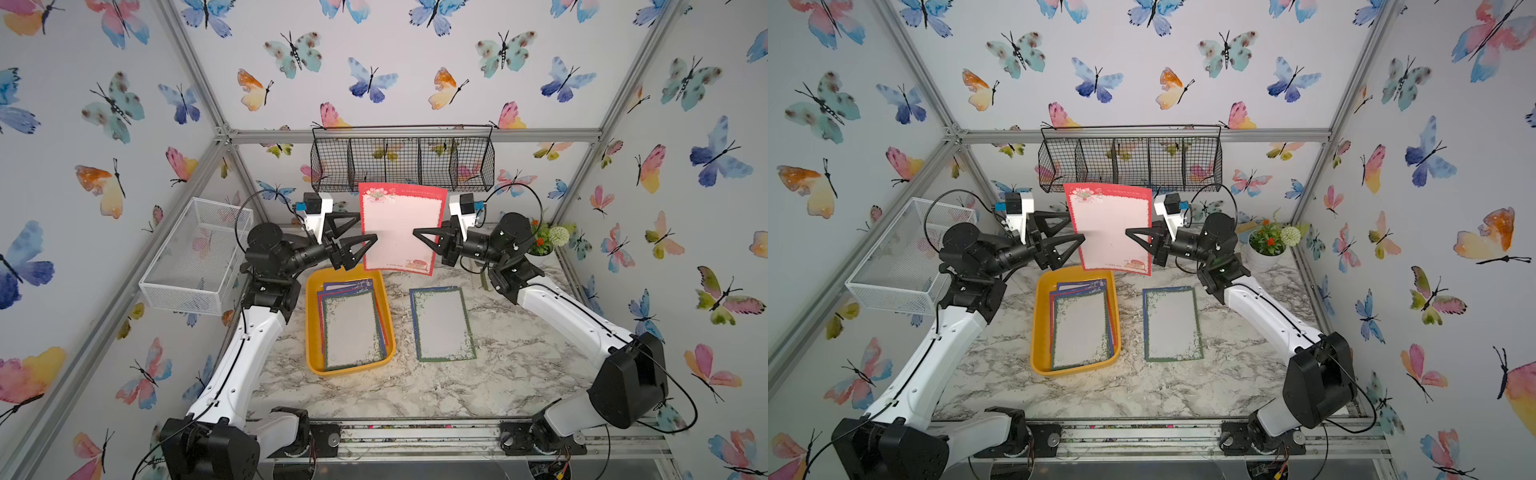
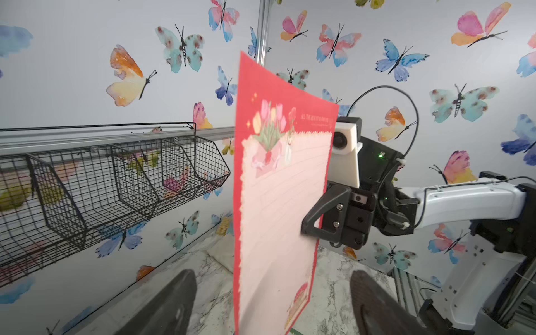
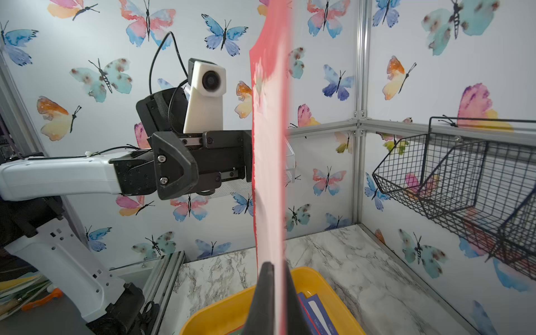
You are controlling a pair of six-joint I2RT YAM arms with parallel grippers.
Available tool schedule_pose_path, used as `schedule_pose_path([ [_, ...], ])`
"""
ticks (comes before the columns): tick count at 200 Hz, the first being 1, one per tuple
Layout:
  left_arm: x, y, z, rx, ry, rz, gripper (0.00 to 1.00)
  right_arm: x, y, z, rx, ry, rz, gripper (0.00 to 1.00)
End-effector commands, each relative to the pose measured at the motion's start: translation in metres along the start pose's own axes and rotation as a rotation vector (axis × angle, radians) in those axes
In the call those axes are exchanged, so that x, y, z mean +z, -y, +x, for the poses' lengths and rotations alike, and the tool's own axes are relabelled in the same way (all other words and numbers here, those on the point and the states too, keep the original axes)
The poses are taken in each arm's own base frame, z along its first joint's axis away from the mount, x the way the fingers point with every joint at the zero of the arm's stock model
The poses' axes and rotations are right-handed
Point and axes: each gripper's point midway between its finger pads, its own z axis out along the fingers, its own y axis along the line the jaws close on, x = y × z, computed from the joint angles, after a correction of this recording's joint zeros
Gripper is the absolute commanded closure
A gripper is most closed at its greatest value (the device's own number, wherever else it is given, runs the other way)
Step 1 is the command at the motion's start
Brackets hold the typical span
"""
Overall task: Take out the stationery paper from the storage box
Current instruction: Place the stationery paper at the center of the board.
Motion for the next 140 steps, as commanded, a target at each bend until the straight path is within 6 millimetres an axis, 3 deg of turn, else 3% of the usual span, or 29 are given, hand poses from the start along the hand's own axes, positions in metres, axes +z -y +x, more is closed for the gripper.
schedule_pose_path([
  [1,-0.006,-0.01,-0.009,0.031,0.022,-0.097,0.02,-0.008,0.004,0.012,0.05,-0.065,0.076,0.98],
  [48,-0.005,-0.018,-0.005,0.011,0.019,-0.119,0.01,-0.023,0.006,0.041,0.132,-0.18,0.162,0.98],
  [140,0.002,-0.055,0.015,-0.097,0.005,-0.22,0.02,-0.049,-0.004,0.113,0.328,-0.377,0.202,0.97],
])
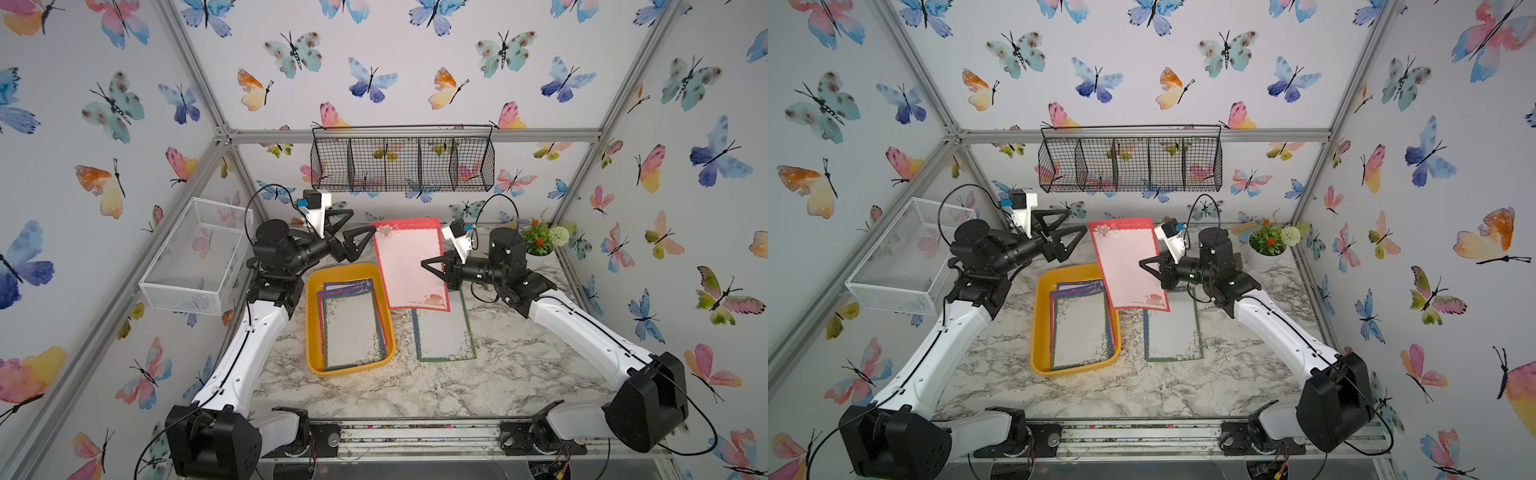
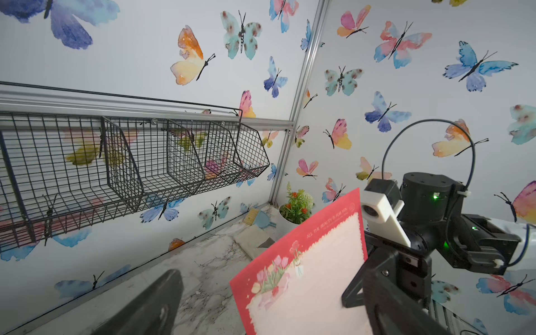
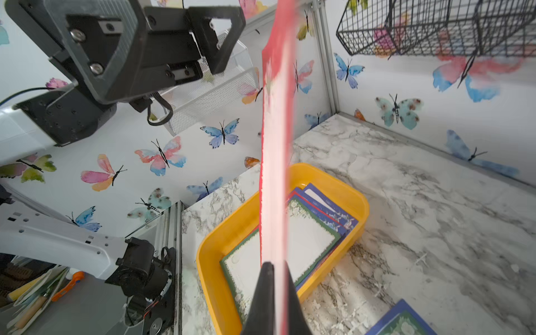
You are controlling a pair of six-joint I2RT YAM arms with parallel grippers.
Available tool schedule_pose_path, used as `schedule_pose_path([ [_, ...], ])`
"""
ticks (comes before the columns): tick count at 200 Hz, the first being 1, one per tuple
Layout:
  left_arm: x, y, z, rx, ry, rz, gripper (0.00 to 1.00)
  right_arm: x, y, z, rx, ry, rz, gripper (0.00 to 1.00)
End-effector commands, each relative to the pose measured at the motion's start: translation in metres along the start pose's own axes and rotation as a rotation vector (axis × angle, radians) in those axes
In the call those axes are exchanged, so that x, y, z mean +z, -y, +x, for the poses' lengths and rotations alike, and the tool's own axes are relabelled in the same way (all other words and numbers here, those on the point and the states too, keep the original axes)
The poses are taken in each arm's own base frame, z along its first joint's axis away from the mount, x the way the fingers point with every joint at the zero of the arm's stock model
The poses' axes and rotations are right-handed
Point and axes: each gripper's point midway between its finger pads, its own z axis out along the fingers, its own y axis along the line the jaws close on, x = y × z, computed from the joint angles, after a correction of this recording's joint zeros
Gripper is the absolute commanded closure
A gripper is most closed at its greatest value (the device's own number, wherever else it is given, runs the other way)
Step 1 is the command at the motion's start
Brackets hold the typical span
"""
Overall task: Take out the stationery paper from the storage box
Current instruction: Place the stationery paper at the center of the board.
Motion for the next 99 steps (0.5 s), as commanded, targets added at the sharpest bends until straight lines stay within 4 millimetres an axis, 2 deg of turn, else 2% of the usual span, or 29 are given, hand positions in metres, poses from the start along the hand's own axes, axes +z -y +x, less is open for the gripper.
schedule_pose_path([
  [1,-0.001,-0.01,-0.003,-0.013,0.017,-0.046,0.02,-0.008,-0.003,0.015,0.04,-0.054,0.009,0.97],
  [31,-0.001,-0.014,-0.005,-0.018,0.022,-0.066,0.01,-0.017,0.001,0.038,0.073,-0.101,0.05,0.97],
  [75,-0.001,-0.016,-0.003,-0.024,0.02,-0.074,0.02,-0.026,0.031,0.074,0.22,-0.22,0.179,0.97],
  [99,0.0,-0.018,-0.001,-0.029,0.016,-0.077,0.02,-0.028,0.035,0.085,0.25,-0.252,0.192,0.97],
])
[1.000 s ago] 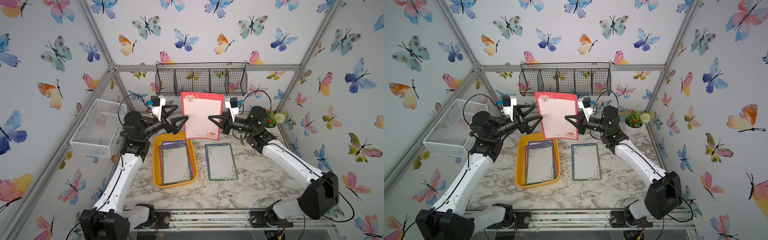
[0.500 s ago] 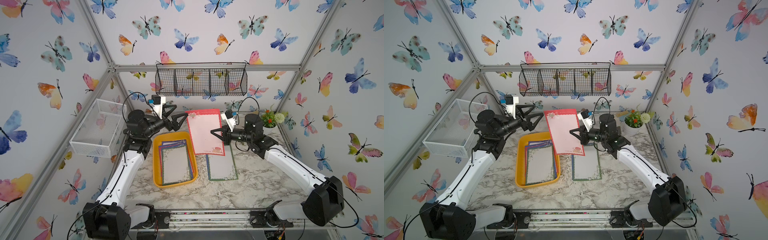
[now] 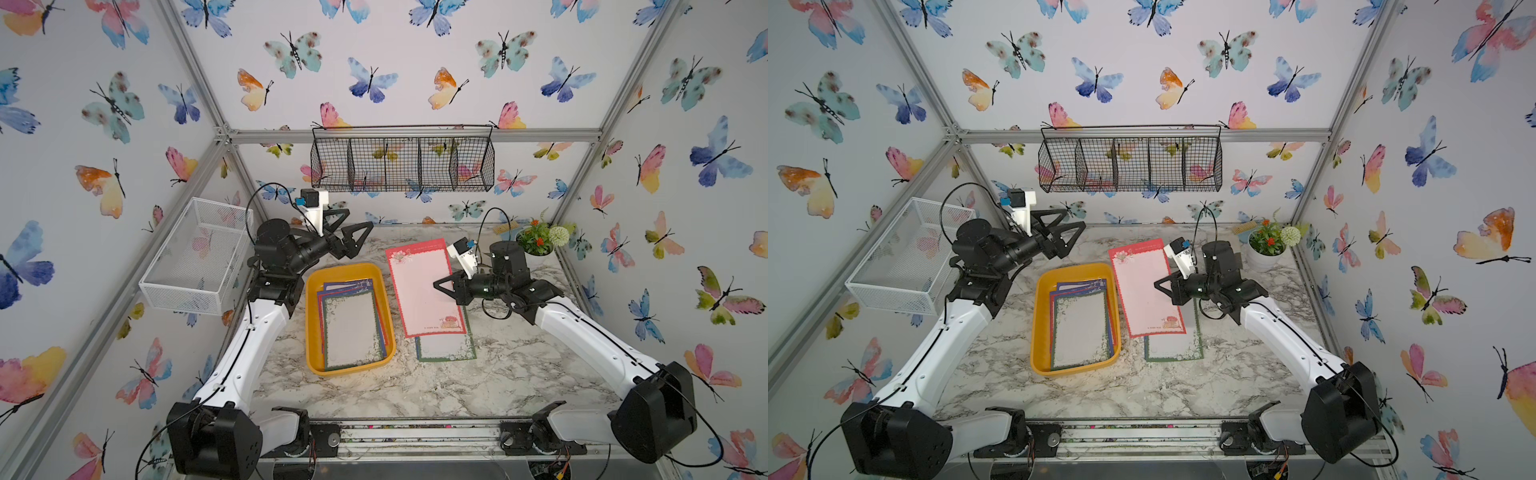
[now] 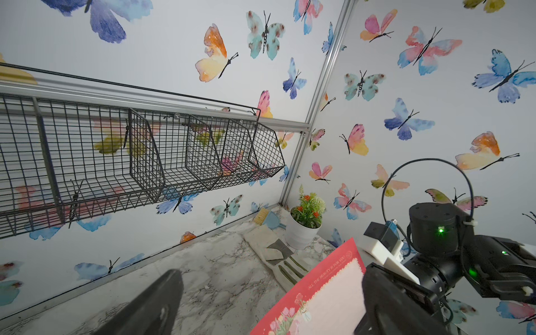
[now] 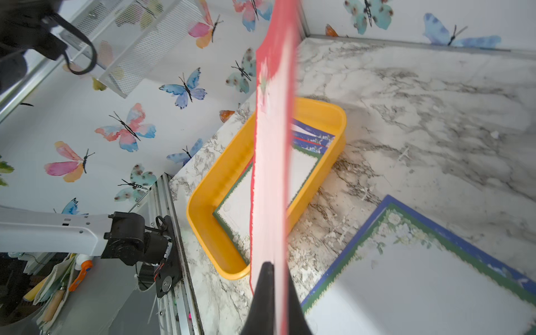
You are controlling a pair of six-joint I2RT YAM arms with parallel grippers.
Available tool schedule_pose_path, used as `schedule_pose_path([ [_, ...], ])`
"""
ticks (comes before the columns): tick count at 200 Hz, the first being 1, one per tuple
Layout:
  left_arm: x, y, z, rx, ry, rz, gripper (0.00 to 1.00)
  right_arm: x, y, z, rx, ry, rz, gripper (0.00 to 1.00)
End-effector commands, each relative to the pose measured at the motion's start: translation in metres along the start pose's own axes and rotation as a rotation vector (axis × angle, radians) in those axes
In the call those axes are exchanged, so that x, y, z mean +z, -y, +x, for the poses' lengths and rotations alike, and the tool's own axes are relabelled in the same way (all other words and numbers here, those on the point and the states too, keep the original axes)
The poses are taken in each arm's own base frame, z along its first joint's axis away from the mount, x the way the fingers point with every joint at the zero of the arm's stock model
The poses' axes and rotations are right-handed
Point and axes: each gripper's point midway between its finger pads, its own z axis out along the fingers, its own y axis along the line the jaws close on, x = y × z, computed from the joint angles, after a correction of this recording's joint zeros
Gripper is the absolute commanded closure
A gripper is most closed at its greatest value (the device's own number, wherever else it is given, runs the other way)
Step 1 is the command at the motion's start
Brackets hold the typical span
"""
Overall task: Take out the stationery paper from the storage box
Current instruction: Place the stationery paper at the center of the board.
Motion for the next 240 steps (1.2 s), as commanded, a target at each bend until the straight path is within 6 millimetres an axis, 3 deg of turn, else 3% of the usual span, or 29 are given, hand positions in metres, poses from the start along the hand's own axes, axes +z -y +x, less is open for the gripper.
schedule_pose_path([
  [1,0.0,-0.005,-0.002,-0.003,0.009,-0.015,0.02,0.0,0.012,0.017,0.059,-0.064,0.049,0.96],
  [116,0.008,-0.019,0.009,-0.05,-0.019,-0.044,0.01,0.001,0.033,0.021,0.197,-0.124,0.068,0.95],
  [180,0.009,-0.021,0.008,-0.088,-0.021,-0.044,0.0,-0.011,0.022,0.025,0.259,-0.098,-0.02,0.94],
  [240,0.009,-0.022,0.008,-0.087,-0.022,-0.051,0.01,-0.003,0.067,0.056,0.45,-0.22,0.003,0.98],
])
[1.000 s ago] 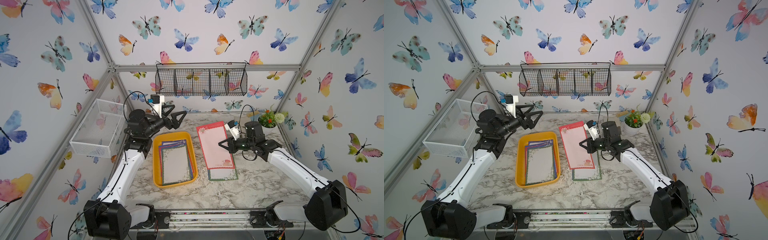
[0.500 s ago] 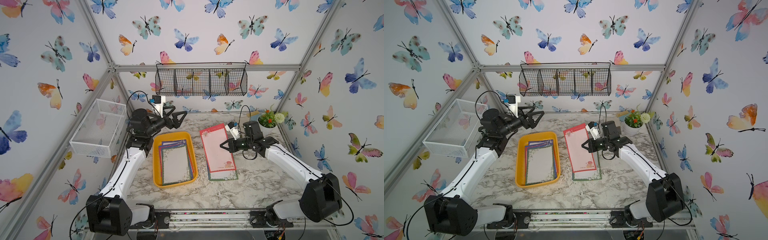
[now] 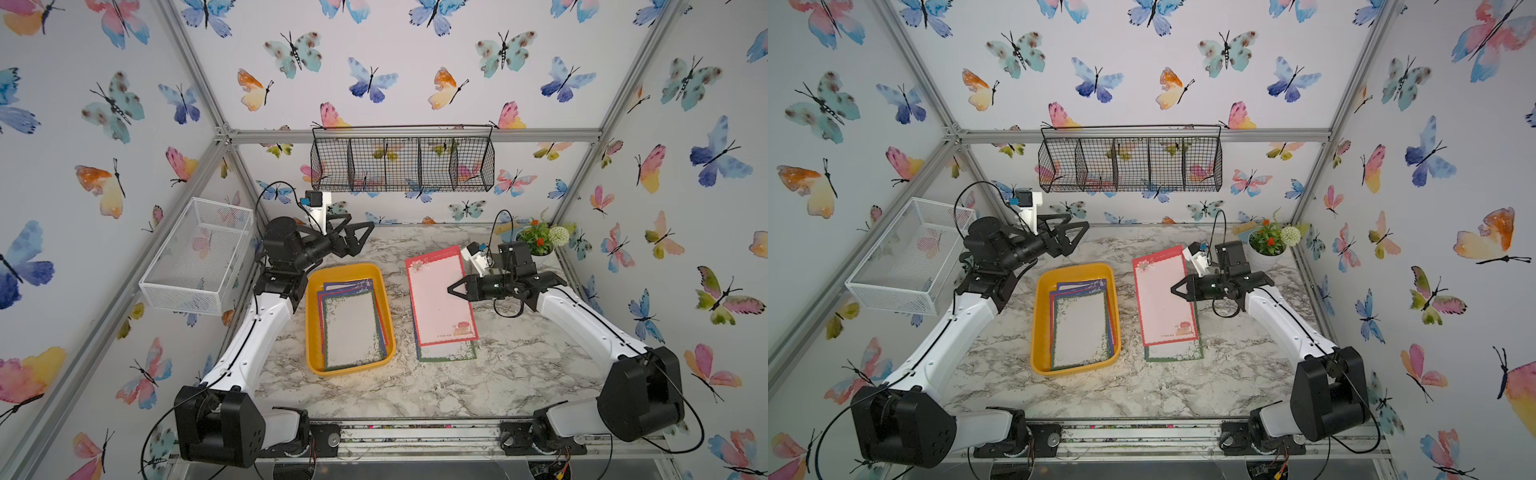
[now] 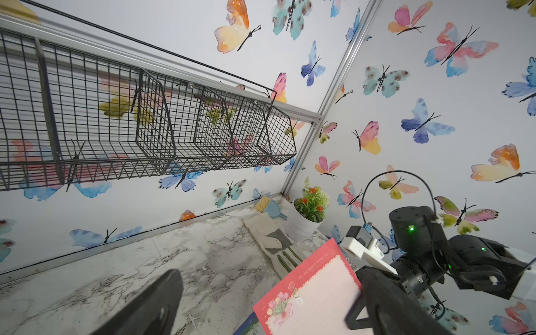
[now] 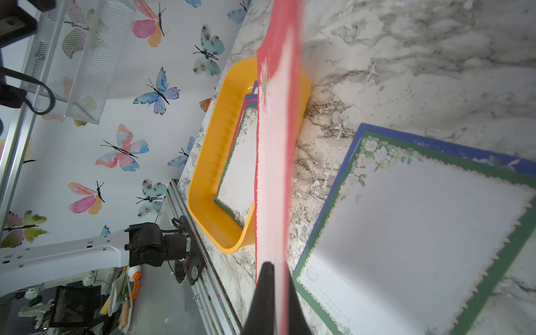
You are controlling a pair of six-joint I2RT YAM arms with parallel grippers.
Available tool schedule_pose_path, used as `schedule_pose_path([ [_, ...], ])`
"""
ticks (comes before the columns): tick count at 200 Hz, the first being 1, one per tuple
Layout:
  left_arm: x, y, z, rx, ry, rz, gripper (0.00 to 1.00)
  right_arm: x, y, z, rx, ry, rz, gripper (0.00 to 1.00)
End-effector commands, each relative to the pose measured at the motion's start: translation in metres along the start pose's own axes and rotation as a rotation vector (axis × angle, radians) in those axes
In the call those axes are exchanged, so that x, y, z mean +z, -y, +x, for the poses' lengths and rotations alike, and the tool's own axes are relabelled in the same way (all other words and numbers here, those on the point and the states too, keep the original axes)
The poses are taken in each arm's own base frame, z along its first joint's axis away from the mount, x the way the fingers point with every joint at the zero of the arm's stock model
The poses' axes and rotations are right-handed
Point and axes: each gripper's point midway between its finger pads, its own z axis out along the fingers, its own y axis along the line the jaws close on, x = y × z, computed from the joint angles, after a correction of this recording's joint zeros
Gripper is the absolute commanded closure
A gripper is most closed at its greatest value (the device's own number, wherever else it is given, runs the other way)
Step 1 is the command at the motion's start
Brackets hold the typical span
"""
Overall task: Take out the stationery paper from the storage box
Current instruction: Place the stationery paper at the center of the board.
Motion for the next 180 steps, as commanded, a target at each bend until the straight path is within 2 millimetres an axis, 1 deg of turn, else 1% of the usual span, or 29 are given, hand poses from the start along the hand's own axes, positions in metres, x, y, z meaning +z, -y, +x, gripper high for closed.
schedule_pose_path([
  [1,-0.002,0.002,-0.013,0.013,0.025,-0.007,0.01,0.009,0.015,0.016,0.096,-0.092,-0.017,0.98],
  [37,-0.002,0.001,-0.013,0.007,0.024,-0.007,0.01,0.022,0.031,0.027,0.174,-0.115,-0.041,0.98],
  [101,-0.003,0.002,-0.014,0.009,0.028,-0.009,0.01,0.031,0.066,0.041,0.32,-0.122,-0.031,0.97],
  [139,-0.002,0.001,-0.013,0.009,0.027,-0.01,0.01,0.037,0.074,0.047,0.355,-0.125,-0.049,0.97],
  [149,-0.002,0.001,-0.013,0.009,0.027,-0.01,0.01,0.037,0.077,0.047,0.364,-0.12,-0.047,0.93],
  [180,-0.002,0.001,-0.013,0.008,0.026,-0.011,0.01,0.041,0.08,0.049,0.385,-0.12,-0.066,0.93],
])
